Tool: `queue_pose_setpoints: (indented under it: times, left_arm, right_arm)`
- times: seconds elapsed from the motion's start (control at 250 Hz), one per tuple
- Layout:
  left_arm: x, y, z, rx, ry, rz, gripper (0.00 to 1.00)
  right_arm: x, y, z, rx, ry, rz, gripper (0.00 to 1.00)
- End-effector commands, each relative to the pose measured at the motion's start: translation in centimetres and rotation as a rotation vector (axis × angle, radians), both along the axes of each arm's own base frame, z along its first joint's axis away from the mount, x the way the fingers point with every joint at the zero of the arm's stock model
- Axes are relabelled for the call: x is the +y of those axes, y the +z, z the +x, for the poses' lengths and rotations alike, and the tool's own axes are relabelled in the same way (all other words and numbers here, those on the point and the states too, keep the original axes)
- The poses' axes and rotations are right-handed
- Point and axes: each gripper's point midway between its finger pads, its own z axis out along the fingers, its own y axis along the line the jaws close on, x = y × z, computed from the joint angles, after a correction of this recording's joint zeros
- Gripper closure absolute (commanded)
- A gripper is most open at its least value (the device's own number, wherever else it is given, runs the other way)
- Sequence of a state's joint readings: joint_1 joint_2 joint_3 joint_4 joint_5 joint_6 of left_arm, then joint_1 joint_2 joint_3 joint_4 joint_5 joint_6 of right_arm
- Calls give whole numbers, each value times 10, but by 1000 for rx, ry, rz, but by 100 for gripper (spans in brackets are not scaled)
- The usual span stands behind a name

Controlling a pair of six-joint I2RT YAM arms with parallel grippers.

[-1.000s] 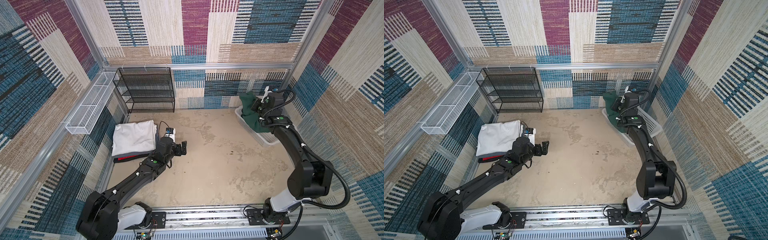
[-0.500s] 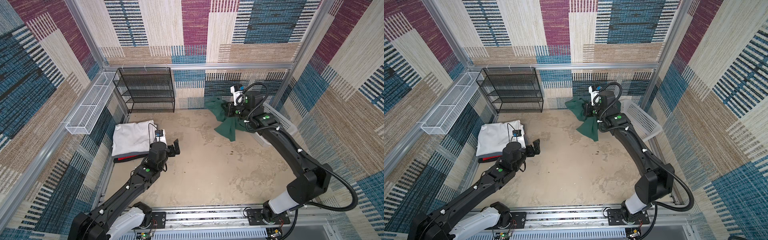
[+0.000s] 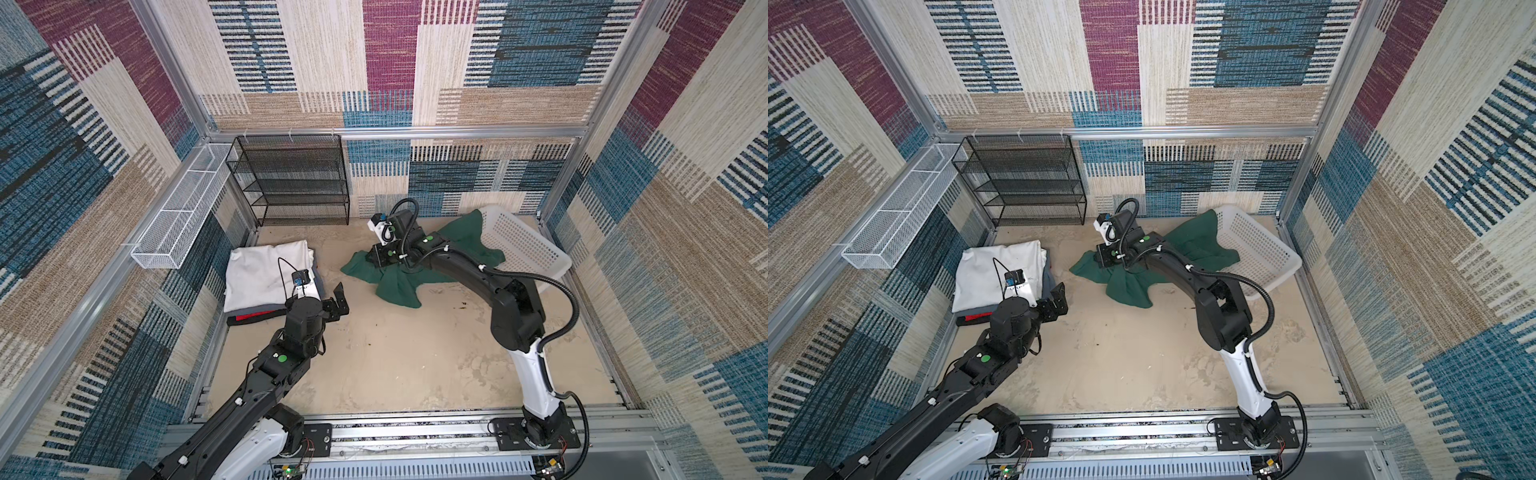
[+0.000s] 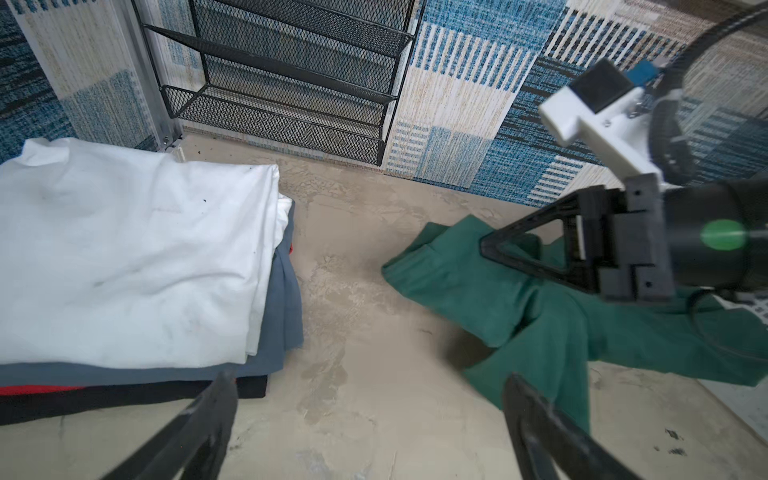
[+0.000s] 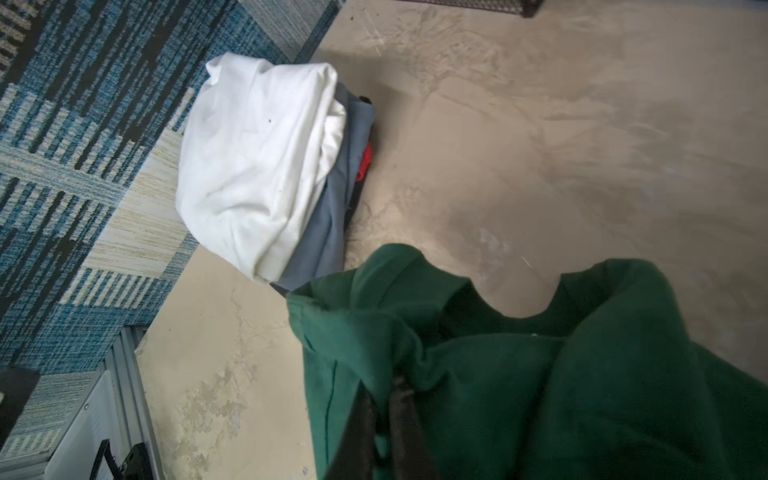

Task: Fold and stack the t-shirts
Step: 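Lift the green t-shirt out and drop it on the table, then grasp the green t-shirt with the left gripper while the right gripper releases it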

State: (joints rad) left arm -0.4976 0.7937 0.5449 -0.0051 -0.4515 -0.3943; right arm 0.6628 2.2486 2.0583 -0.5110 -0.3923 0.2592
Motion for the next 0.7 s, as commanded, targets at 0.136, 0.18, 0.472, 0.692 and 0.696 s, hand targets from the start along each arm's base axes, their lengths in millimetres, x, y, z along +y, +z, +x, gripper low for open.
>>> queue_pose_setpoints:
  times: [0.136,0.18,0.472,0.692,0.696]
  left_arm:
    - [0,-24,-5,63,-2,-12,0]
    - [-5,-31,-3,87,-19,-15,0]
    - [-50,-73,27,271,-134,-48,0]
    - [-82,-126,70,480,-178,-37,0]
    - [-82,-127,71,482,-176,-38,0]
  right_arm:
    - [-17,12,37,-30,-74,-23,13]
    - [-33,21,44,-46,-115,-32,7]
    - [-170,56,39,-154,-418,-106,2]
    - [-253,54,-11,-163,-565,-159,2]
    - [-253,54,-12,-164,-566,-159,2]
